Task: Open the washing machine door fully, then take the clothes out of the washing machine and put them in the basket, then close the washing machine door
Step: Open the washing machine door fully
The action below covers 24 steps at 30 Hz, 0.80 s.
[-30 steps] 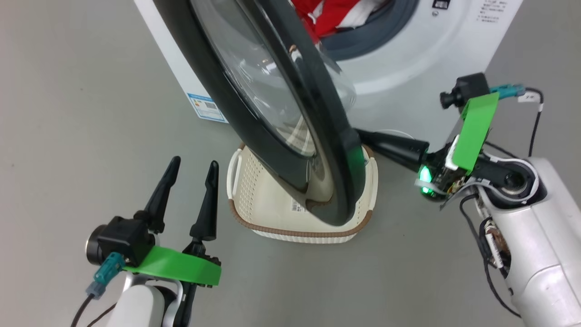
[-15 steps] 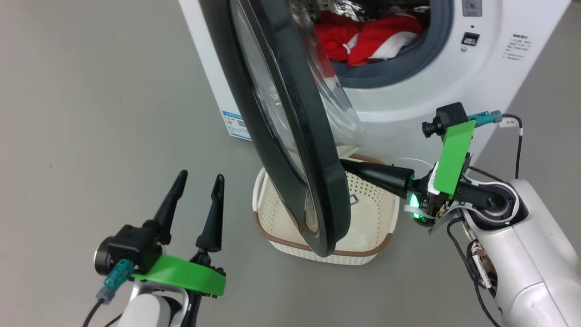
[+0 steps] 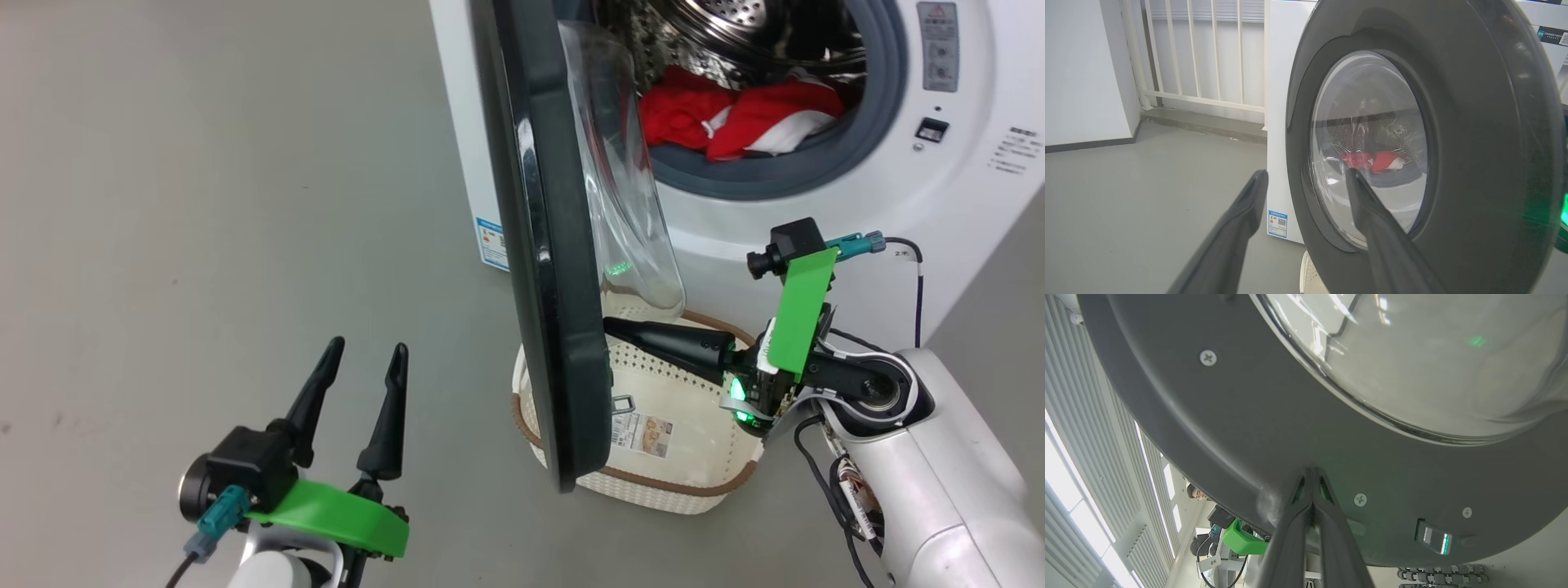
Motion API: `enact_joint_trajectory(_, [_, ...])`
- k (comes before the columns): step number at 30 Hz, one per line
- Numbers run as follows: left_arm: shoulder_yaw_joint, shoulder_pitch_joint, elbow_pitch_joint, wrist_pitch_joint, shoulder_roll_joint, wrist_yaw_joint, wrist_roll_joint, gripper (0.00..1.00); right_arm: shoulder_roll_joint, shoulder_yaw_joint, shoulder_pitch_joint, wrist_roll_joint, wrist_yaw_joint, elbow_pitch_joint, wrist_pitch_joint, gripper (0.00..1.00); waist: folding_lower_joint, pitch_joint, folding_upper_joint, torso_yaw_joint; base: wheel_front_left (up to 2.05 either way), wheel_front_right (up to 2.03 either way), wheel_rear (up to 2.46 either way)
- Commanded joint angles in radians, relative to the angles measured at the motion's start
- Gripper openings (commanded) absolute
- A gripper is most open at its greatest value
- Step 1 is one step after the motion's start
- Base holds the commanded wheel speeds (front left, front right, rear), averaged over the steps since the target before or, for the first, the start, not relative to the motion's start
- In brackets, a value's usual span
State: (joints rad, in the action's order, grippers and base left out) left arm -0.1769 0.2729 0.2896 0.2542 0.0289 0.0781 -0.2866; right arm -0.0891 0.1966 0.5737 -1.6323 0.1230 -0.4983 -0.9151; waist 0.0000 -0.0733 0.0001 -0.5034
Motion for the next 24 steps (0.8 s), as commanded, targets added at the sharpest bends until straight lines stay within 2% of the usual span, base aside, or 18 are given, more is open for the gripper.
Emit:
enact_joint_trajectory(1, [0.030, 0.004, -0.019, 0.008, 0.021, -0.009, -0.011, 1.00, 0.029, 0.021, 0.003, 0.004, 0.008, 0.026, -0.003, 0.00, 0.0000, 0.015, -0.0001, -0.026, 0.00, 0.00, 0.00])
enact_joint_trajectory(14, [0.082, -0.042, -0.083, 0.008, 0.021, -0.029, -0.022, 1.00, 0.038, 0.087, 0.073, -0.015, 0.008, -0.020, 0.000, 0.00, 0.0000, -0.011, -0.0001, -0.045, 0.00, 0.00, 0.00])
enact_joint_trajectory(24, [0.101, -0.069, -0.126, 0.008, 0.021, -0.043, -0.031, 1.00, 0.039, 0.167, 0.122, -0.075, 0.008, -0.032, 0.012, 0.00, 0.0000, -0.032, -0.0001, -0.055, -0.02, -0.02, -0.02])
